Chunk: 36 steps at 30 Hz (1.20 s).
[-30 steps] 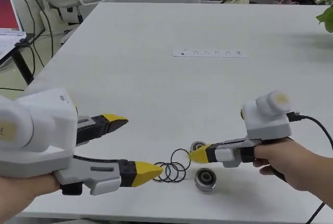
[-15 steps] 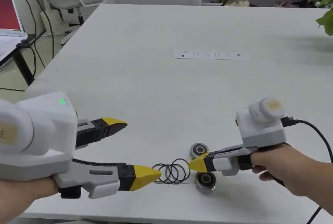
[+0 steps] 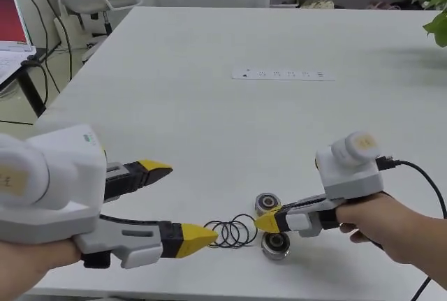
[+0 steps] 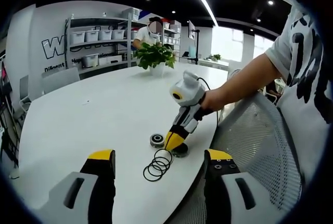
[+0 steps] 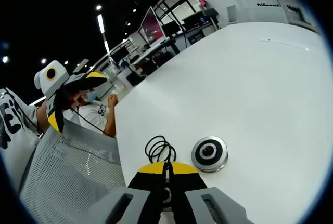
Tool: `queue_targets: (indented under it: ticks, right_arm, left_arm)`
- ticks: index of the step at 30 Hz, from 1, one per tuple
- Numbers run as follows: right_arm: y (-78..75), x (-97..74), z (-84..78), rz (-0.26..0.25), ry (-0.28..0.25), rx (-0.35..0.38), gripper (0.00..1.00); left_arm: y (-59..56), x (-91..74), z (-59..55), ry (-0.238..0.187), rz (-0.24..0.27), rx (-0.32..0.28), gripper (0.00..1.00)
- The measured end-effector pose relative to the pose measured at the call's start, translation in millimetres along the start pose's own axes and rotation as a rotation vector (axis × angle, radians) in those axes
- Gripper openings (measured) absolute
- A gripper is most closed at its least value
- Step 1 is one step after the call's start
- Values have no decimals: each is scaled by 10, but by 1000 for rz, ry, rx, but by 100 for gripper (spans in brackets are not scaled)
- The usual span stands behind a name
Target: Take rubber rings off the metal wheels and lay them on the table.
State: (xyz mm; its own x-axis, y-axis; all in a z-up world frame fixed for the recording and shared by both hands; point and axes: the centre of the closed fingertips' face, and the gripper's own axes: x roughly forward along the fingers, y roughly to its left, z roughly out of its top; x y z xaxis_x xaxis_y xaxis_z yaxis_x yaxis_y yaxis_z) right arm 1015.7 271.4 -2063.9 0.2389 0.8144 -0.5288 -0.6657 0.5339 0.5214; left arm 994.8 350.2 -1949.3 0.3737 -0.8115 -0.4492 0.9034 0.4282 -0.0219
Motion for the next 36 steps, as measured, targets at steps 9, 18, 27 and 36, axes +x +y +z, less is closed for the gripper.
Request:
queue_targets:
  ticks: [9,18,27,36]
  right_arm:
    - [-15,-11,-14,-12,10,-23,4]
    - [33,-86,30,-5,-5,-40,5]
    - [35,-242,136,-18,-51,-54,12]
    - [97,-470,316,-48,-133,-104,26]
  left_arm:
    - [5,-7,-42,11,-1,-3,67]
    - [-19,-5,-30,11,-5,-5,67]
    - [-13,-13,-25,13,-4,0,67]
    - [-10,4,10,10,-9,6,67]
